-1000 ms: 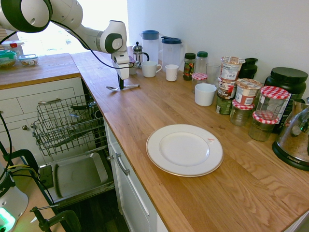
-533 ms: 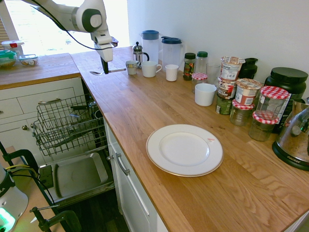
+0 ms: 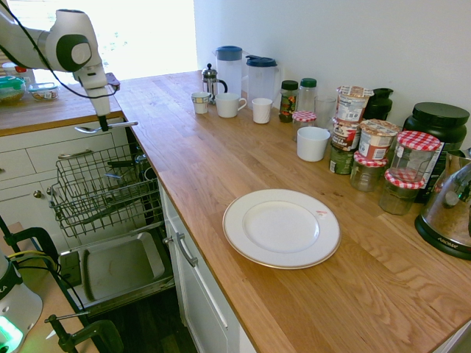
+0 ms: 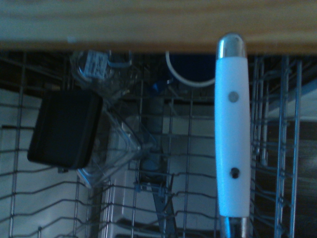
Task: Put the spoon in the dishwasher
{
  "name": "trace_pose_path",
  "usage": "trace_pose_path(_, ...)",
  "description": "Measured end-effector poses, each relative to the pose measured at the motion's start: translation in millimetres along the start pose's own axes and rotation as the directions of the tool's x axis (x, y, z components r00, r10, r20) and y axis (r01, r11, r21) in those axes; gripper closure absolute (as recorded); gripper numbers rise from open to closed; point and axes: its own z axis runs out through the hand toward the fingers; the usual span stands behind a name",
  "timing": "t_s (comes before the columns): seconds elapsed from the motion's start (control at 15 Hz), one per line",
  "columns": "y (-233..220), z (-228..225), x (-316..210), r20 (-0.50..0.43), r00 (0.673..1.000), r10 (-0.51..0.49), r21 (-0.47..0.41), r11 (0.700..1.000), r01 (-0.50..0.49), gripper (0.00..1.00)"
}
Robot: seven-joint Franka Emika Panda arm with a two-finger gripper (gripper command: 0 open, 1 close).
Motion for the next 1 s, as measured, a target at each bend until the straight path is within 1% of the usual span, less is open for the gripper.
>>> trace_pose_path(0.2,26.7,45.0,-20.4,-0.002,1.000,-0.009,-0.039,0.999,0.009,1.00)
trace_pose_path(0.27,26.8,78.7,-21.8,-0.001,1.000,-0.001,-0.084,0.996,0.001,1.00)
trace_pose_path(0.53,27.2,78.2,-28.7,-0.012,1.000,0.016,-0.069,0.997,-0.017,1.00)
trace_pose_path(0.67,36.6,85.1,-39.6,-0.029,0.999,0.029,-0.060,0.998,-0.031,1.00)
trace_pose_path(0.87,47.8,112.2,-45.5,-0.048,0.998,0.028,-0.056,0.998,-0.030,1.00)
trace_pose_path(1.0,51.9,144.3,-38.9,-0.052,0.998,0.029,-0.062,0.998,-0.032,1.00)
